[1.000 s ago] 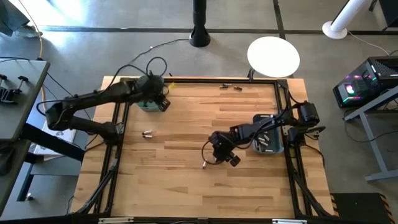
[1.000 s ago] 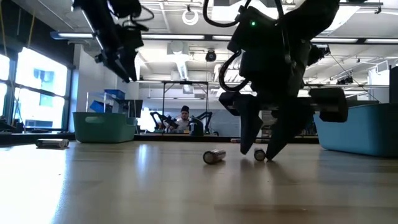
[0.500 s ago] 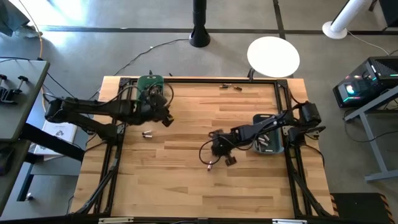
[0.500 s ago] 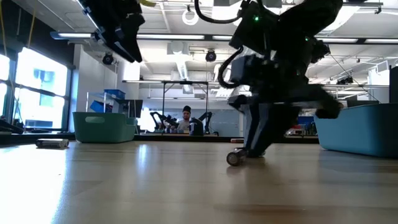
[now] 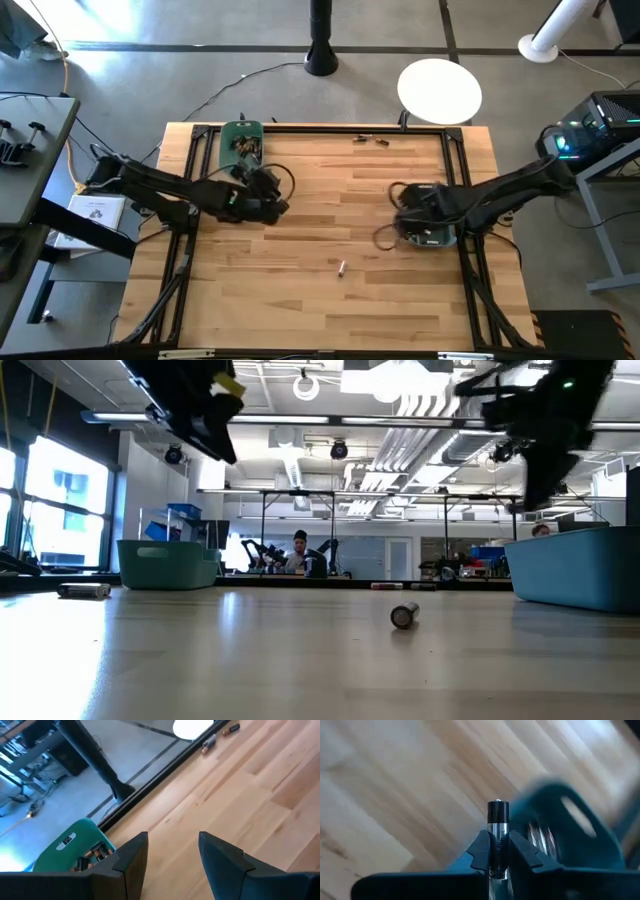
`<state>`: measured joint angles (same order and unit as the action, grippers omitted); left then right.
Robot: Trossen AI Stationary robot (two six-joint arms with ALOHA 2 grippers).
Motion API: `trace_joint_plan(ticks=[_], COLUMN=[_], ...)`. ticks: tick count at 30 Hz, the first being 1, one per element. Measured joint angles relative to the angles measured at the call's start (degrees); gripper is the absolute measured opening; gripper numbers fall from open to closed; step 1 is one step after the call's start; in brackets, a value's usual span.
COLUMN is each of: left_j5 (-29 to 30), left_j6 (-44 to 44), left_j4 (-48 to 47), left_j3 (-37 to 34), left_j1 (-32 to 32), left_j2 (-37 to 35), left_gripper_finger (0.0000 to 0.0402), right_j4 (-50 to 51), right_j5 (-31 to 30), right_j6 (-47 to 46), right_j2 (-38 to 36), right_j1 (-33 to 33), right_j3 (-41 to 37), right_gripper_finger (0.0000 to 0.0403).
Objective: Sort batteries
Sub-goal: Put the silver battery into the blue bin
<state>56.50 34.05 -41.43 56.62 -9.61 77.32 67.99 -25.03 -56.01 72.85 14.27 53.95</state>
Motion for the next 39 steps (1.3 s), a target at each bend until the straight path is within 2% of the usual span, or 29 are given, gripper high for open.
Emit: trace_joint_plan(ticks=[3, 7, 9, 14, 25, 34, 39], left_j5=[0.35, 1.69, 2.06, 2.82, 3.14, 3.11, 3.09], left_j6=[-0.19, -2.8, -4.2, -6.73, -7.2, -7.22, -7.19], left_j4=[2.32, 5.68, 6.79, 8.91, 8.59, 8.55, 8.55], left_j3=[0.0, 0.0, 0.0, 0.02, 0.0, 0.0, 0.0], left_j1=[0.0, 0.0, 0.0, 0.0, 0.0, -0.17, -0.24], left_j2=[3.1, 6.49, 7.58, 7.72, 7.43, 7.42, 7.43], left_gripper_finger=[0.017, 0.017, 0.017, 0.017, 0.017, 0.017, 0.017], right_j4=[5.63, 2.37, -1.1, -5.3, -9.16, -11.28, -6.11], right_j5=[1.71, 9.73, 12.5, 11.85, 19.37, 19.14, 16.29], right_j6=[-14.76, -22.43, -21.65, -18.83, -12.57, -8.62, -5.41], right_j2=[-3.32, -5.24, -5.27, -3.9, -3.86, -3.92, -3.88], right_j1=[3.35, 4.02, 3.14, -0.34, -9.23, -10.55, -10.53], right_j3=[-2.75, -10.56, -14.8, -14.31, -20.15, -22.0, -17.95], right_gripper_finger=[0.0022, 0.0022, 0.0022, 0.0022, 0.0023, 0.0128, 0.0154])
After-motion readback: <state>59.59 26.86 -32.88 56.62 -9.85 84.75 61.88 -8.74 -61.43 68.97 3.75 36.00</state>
